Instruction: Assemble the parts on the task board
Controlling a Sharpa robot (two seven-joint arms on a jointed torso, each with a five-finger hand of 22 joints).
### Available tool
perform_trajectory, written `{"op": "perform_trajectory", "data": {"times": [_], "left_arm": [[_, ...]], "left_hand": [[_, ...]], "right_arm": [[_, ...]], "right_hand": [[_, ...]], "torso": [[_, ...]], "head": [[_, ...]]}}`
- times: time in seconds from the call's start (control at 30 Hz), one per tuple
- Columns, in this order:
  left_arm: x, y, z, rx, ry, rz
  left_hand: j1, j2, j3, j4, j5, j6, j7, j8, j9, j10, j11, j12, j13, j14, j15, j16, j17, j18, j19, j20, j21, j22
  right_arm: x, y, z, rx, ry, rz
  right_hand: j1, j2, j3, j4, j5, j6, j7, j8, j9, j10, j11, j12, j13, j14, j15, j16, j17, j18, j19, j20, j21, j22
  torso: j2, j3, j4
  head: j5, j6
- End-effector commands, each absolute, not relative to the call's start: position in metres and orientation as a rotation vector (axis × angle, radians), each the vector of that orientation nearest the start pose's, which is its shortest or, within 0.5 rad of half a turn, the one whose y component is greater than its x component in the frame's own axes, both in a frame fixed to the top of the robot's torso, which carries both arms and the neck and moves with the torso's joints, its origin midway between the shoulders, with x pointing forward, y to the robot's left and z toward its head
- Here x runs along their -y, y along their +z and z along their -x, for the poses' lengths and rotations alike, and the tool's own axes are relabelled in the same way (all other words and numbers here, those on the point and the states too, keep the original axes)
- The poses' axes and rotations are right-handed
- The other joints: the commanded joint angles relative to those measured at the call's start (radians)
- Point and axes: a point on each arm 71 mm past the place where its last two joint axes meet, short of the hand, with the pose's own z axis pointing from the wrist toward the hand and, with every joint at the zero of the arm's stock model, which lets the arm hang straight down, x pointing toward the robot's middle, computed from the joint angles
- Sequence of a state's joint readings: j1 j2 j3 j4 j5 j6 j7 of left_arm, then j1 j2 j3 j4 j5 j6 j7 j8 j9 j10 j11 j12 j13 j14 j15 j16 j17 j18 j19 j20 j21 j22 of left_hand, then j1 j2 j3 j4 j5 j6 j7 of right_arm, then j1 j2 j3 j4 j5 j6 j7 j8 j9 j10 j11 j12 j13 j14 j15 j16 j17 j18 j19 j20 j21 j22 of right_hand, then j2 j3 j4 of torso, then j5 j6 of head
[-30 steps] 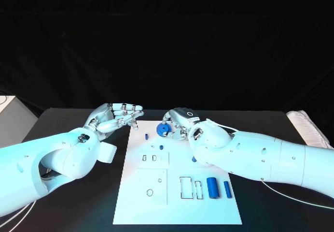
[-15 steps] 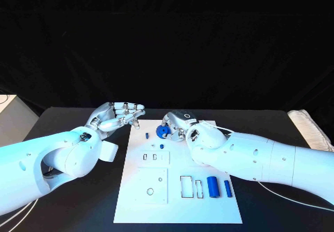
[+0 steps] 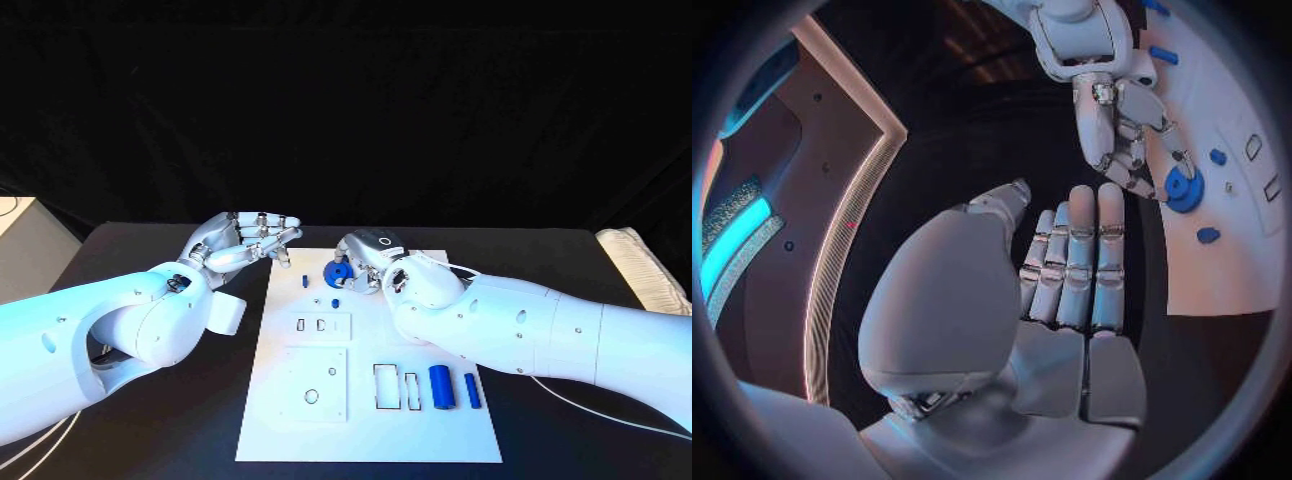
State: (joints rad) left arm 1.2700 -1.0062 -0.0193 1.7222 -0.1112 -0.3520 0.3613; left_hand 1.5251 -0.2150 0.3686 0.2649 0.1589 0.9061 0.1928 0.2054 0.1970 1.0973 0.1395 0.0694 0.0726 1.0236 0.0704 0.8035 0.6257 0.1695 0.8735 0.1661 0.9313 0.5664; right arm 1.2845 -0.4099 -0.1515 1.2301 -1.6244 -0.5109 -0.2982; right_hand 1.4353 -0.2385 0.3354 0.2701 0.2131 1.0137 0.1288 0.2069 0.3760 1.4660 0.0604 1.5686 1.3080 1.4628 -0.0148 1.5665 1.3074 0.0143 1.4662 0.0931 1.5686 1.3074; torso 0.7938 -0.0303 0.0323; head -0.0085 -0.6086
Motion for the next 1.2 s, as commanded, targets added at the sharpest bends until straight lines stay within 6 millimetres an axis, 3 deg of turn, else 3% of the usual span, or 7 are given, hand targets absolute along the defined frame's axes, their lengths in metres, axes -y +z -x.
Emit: {"op": "perform_trajectory", "data": {"times": [0.03,0.13,0.17,0.3,0.37,0.67,1.2], "left_arm": [[-0.227,-0.122,-0.462,-1.402,-1.564,0.933],[-0.226,-0.122,-0.462,-1.404,-1.564,0.933],[-0.226,-0.122,-0.462,-1.404,-1.564,0.934],[-0.227,-0.122,-0.462,-1.405,-1.562,0.935],[-0.227,-0.122,-0.462,-1.405,-1.561,0.936],[-0.228,-0.122,-0.463,-1.401,-1.551,0.94],[-0.231,-0.123,-0.464,-1.397,-1.54,0.944]], "left_hand": [[0.005,0.005,0.006,0.003,-0.006,-0.007,-0.001,-0.004,0.001,-0.005,-0.002,-0.003,0.0,-0.009,-0.001,0.006,-0.001,0.013,-0.008,0.001,0.004,0.001],[0.005,0.005,0.006,0.003,-0.006,-0.007,-0.001,-0.004,0.001,-0.005,-0.002,-0.003,0.0,-0.009,-0.001,0.006,-0.001,0.013,-0.008,0.001,0.004,0.001],[0.005,0.005,0.006,0.003,-0.006,-0.007,-0.001,-0.004,0.001,-0.005,-0.002,-0.003,0.0,-0.009,-0.001,0.006,-0.001,0.013,-0.008,0.001,0.004,0.001],[0.004,0.004,0.006,0.003,-0.007,-0.007,-0.001,-0.004,0.001,-0.006,-0.002,-0.003,0.0,-0.009,-0.001,0.007,-0.001,0.013,-0.01,0.002,0.005,0.002],[0.004,0.004,0.006,0.003,-0.007,-0.007,-0.001,-0.004,0.001,-0.006,-0.002,-0.003,0.0,-0.009,-0.001,0.007,-0.001,0.013,-0.01,0.002,0.005,0.002],[0.003,0.003,0.007,0.003,-0.007,-0.011,0.0,-0.006,0.001,-0.01,-0.001,-0.005,-0.001,-0.011,-0.001,0.007,-0.002,0.013,-0.012,0.002,0.008,0.004],[0.003,0.002,0.007,0.002,-0.007,-0.015,0.001,-0.008,0.001,-0.015,0.0,-0.006,-0.002,-0.013,0.0,0.007,-0.003,0.013,-0.014,0.002,0.01,0.005]], "right_arm": [[0.065,-0.178,-0.525,-1.442,0.529,0.277],[0.065,-0.178,-0.525,-1.447,0.537,0.274],[0.065,-0.178,-0.525,-1.453,0.54,0.271],[0.066,-0.18,-0.526,-1.478,0.542,0.261],[0.068,-0.181,-0.526,-1.491,0.544,0.255],[0.074,-0.183,-0.527,-1.525,0.54,0.243],[0.093,-0.179,-0.525,-1.473,0.539,0.192]], "right_hand": [[-0.005,0.004,0.006,0.0,0.002,-0.003,0.002,-0.005,-0.003,0.105,-0.008,0.002,0.263,0.108,-0.006,0.004,0.263,-0.014,0.105,-0.007,0.002,0.263],[-0.032,-0.013,-0.005,0.008,0.001,-0.036,0.014,-0.027,-0.014,0.105,0.001,0.002,0.263,0.108,0.002,0.004,0.263,-0.014,0.105,-0.003,0.002,0.263],[-0.061,-0.023,-0.034,0.016,0.0,-0.065,0.02,-0.045,-0.022,0.105,0.007,0.002,0.263,0.108,0.008,0.004,0.263,-0.014,0.105,0.003,0.002,0.263],[-0.141,-0.009,-0.122,0.019,0.001,-0.093,0.031,-0.069,-0.033,0.102,0.017,-0.001,0.26,0.108,0.019,0.004,0.263,-0.014,0.105,0.014,0.002,0.263],[-0.205,0.019,-0.185,0.024,0.006,-0.087,0.034,-0.072,-0.035,0.101,0.021,-0.001,0.259,0.108,0.025,0.004,0.263,-0.014,0.105,0.021,0.002,0.263],[-0.261,0.054,-0.191,0.023,0.007,-0.065,0.029,-0.065,-0.034,0.105,0.018,0.002,0.263,0.108,0.023,0.004,0.263,-0.014,0.105,0.021,0.002,0.263],[-0.272,0.069,-0.176,0.021,0.007,-0.045,0.021,-0.055,-0.031,0.105,0.011,0.002,0.263,0.108,0.017,0.004,0.263,-0.014,0.105,0.016,0.002,0.263]], "torso": [[0.0,-0.0004,-0.0006],[0.0,-0.0008,-0.0012],[0.0,-0.0009,-0.001],[-0.001,-0.0009,-0.0002],[-0.001,-0.0009,-0.0003],[-0.001,-0.0002,-0.0013],[-0.001,0.0012,-0.0035]], "head": [[0.001,0.001],[0.004,0.0],[0.004,0.0],[0.005,0.001],[0.006,0.0],[0.008,-0.001],[0.008,0.0]]}}
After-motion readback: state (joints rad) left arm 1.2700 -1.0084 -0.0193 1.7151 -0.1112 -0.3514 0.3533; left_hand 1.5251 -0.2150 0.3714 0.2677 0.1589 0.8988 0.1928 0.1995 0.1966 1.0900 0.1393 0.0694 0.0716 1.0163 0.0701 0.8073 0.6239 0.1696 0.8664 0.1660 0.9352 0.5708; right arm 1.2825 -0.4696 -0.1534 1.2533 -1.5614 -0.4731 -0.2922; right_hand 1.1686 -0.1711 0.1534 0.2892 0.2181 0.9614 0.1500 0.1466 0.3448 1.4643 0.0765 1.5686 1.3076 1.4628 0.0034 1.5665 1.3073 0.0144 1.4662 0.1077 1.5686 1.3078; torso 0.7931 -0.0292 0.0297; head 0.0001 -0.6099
